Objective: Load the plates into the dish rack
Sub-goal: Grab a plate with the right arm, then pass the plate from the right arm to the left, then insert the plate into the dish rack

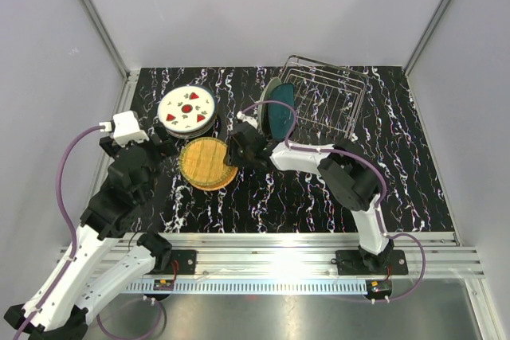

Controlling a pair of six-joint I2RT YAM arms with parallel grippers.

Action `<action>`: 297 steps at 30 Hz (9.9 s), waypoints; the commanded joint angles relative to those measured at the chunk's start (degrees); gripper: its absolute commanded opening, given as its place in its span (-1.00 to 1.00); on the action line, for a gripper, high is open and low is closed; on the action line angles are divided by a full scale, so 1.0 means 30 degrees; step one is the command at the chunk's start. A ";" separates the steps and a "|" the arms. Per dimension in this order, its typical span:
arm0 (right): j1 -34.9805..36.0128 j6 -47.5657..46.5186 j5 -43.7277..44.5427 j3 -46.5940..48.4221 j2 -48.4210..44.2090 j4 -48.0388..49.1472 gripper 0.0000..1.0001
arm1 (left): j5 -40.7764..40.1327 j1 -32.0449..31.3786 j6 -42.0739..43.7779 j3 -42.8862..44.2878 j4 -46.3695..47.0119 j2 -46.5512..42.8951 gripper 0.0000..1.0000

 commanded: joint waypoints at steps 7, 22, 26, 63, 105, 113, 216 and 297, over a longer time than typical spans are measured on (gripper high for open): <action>0.0466 0.1129 0.1568 0.0581 0.0988 -0.0513 0.01 | -0.0338 -0.0199 -0.0306 -0.0091 0.0872 -0.0016 0.98; 0.0437 0.1130 0.2446 -0.0297 -0.0356 -0.0395 -0.53 | -0.0660 -0.0287 -0.0131 -0.0237 0.1106 0.0248 0.98; 0.0437 0.1013 0.2710 -0.0707 -0.1032 -0.0279 -0.80 | -0.0690 -0.0316 0.0015 -0.0267 0.1164 0.0394 0.98; 0.0028 0.2506 0.4499 -1.1488 -1.0848 0.1918 -1.00 | 0.8361 -0.0287 -0.0013 0.0436 0.0784 0.5315 0.98; -0.1907 0.2448 0.2682 -1.3979 -0.8944 0.5170 -0.46 | 1.4426 -0.0258 -0.2355 0.1139 0.0492 1.2227 0.96; -0.2024 0.2390 0.2330 -1.4155 -0.8708 0.5552 -0.46 | 1.7003 0.0357 -0.4172 0.0847 0.0813 1.4777 0.94; -0.3782 -0.3704 1.1178 -1.5796 -2.6961 -0.5523 -0.98 | 0.3793 -0.5502 0.0367 2.2118 -0.0946 2.5705 -1.00; -0.3987 -0.3763 1.0563 -1.5854 -2.6462 -0.4937 -0.92 | 0.7747 -0.5648 -0.0129 2.1820 0.0229 2.7933 -1.00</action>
